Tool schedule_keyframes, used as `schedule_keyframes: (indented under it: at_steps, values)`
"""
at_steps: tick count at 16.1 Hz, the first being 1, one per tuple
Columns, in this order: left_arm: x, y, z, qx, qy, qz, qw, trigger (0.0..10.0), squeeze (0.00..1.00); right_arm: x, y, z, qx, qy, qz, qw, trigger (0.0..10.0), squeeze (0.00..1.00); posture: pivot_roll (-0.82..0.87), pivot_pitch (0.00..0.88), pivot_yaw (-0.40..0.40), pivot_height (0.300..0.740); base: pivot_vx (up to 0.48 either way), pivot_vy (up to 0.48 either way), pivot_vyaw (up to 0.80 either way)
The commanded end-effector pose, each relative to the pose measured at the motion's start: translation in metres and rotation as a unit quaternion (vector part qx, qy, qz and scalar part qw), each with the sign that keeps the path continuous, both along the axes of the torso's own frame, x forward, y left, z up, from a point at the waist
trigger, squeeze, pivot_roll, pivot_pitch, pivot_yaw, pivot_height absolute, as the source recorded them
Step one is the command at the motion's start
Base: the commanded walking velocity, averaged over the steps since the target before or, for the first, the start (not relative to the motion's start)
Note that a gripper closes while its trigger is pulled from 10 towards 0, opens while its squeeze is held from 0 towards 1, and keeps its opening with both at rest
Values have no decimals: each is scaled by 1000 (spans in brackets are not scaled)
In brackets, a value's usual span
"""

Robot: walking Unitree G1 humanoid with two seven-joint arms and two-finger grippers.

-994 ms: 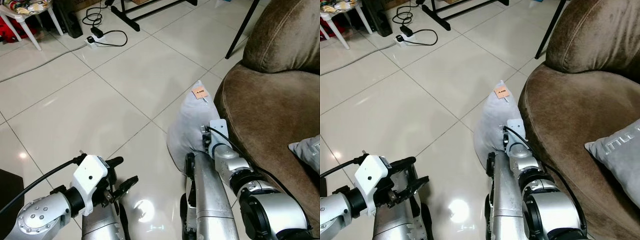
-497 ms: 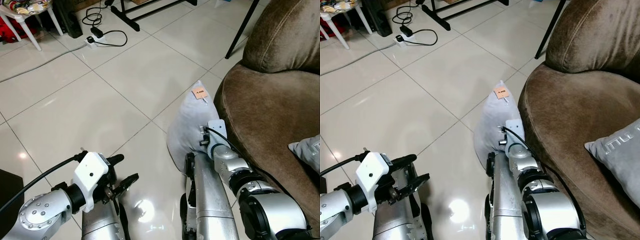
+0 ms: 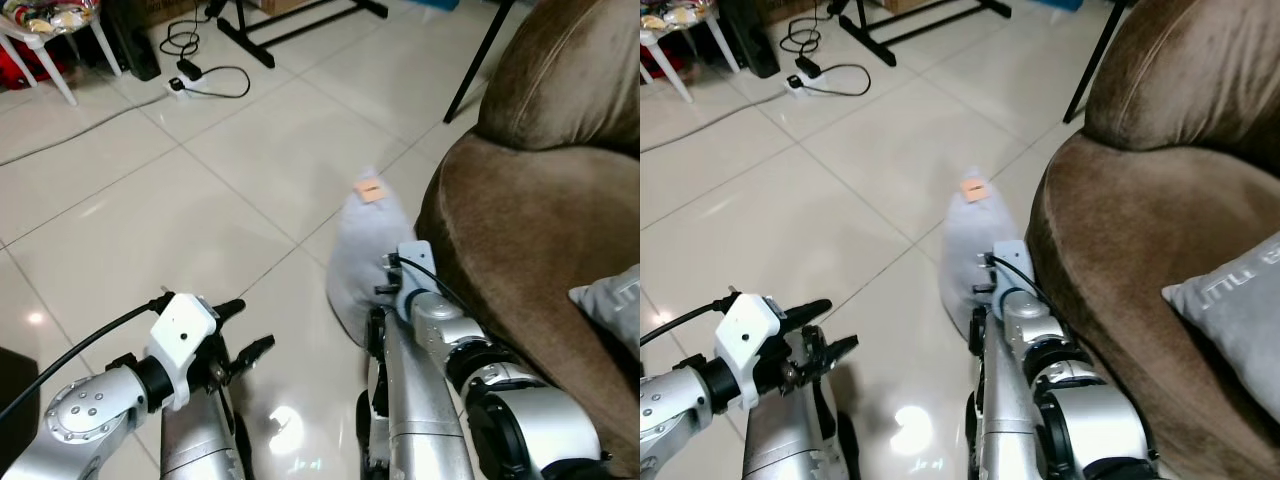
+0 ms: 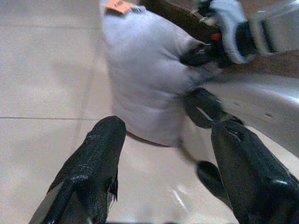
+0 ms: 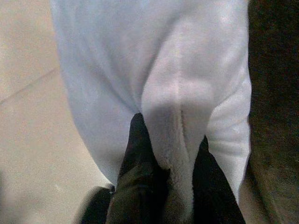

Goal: Move the pillow to the sofa from floor

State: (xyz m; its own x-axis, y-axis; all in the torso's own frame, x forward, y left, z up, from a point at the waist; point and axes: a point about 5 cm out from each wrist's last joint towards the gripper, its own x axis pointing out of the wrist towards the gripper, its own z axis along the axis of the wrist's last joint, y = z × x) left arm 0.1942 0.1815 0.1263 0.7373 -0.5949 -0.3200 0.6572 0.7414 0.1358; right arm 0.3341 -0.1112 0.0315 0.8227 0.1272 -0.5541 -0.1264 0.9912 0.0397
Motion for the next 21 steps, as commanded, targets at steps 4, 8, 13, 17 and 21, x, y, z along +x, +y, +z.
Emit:
schedule_keyframes:
  at_steps: [4, 8, 13, 17, 21]
  values:
    - [9, 15, 2, 11, -50, 109, 993, 10000, 0, 18, 21, 38, 108, -101, 32, 988, 10000, 0, 5, 0, -55, 460, 0, 0, 0]
    - [34, 19, 18, 22, -118, 190, 974, 10000, 0, -5, 14, 81, 164, -214, 24, 963, 10000, 0, 2, 0, -52, 490, 0, 0, 0]
    - [43, 9, 18, 9, -136, 207, 969, 10000, 0, -27, 4, 91, 142, -224, -4, 964, 10000, 0, -8, 0, -37, 530, 0, 0, 0]
    - [36, 15, 13, 27, -132, 228, 964, 10000, 0, -35, -1, 92, 145, -200, -15, 969, 10000, 0, -20, 0, -52, 570, 0, 0, 0]
    - [37, 18, 13, 23, -139, 240, 960, 10000, 0, -35, -3, 91, 143, -182, -15, 973, 10000, 0, -25, 0, -62, 615, 0, 0, 0]
